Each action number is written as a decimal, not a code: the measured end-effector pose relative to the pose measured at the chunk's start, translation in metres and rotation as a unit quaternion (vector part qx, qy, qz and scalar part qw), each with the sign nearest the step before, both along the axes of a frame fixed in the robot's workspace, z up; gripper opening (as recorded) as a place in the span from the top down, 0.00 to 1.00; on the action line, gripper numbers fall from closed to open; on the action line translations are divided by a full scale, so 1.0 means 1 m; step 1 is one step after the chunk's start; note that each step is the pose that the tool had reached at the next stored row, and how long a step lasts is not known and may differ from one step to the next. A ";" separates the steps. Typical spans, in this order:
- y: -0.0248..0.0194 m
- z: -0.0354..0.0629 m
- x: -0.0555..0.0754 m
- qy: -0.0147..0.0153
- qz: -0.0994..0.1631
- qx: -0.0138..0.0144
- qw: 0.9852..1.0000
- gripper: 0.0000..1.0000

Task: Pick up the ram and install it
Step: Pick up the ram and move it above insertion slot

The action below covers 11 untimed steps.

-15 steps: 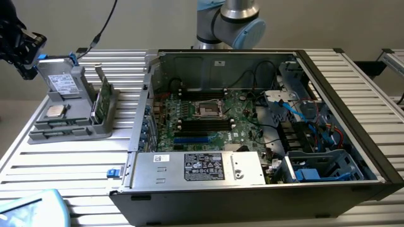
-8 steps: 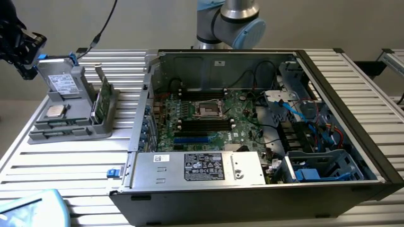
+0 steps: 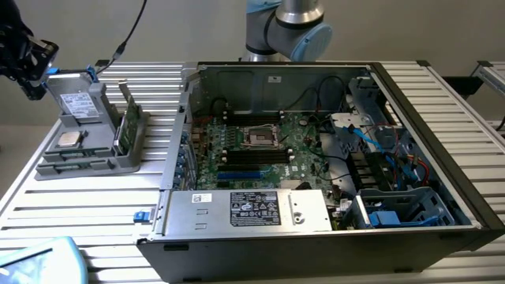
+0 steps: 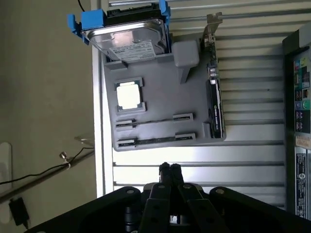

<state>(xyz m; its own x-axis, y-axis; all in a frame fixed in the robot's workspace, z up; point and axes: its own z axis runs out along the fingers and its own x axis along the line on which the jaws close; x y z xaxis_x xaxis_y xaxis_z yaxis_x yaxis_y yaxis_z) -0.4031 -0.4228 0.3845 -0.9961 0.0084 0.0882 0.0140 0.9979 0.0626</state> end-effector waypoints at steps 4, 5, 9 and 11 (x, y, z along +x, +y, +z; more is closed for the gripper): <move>0.0001 0.0000 0.000 0.000 0.037 0.003 0.999 0.89; 0.0001 0.0000 0.000 0.000 0.046 0.004 0.999 0.89; 0.0001 -0.0001 0.000 0.000 0.082 0.009 0.997 0.89; 0.0001 -0.0001 0.000 0.000 0.100 0.012 0.995 0.89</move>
<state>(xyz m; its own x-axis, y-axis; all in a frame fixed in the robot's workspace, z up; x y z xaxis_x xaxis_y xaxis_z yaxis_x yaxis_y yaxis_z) -0.4031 -0.4227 0.3843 -0.9775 -0.1927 0.0857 -0.1853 0.9789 0.0866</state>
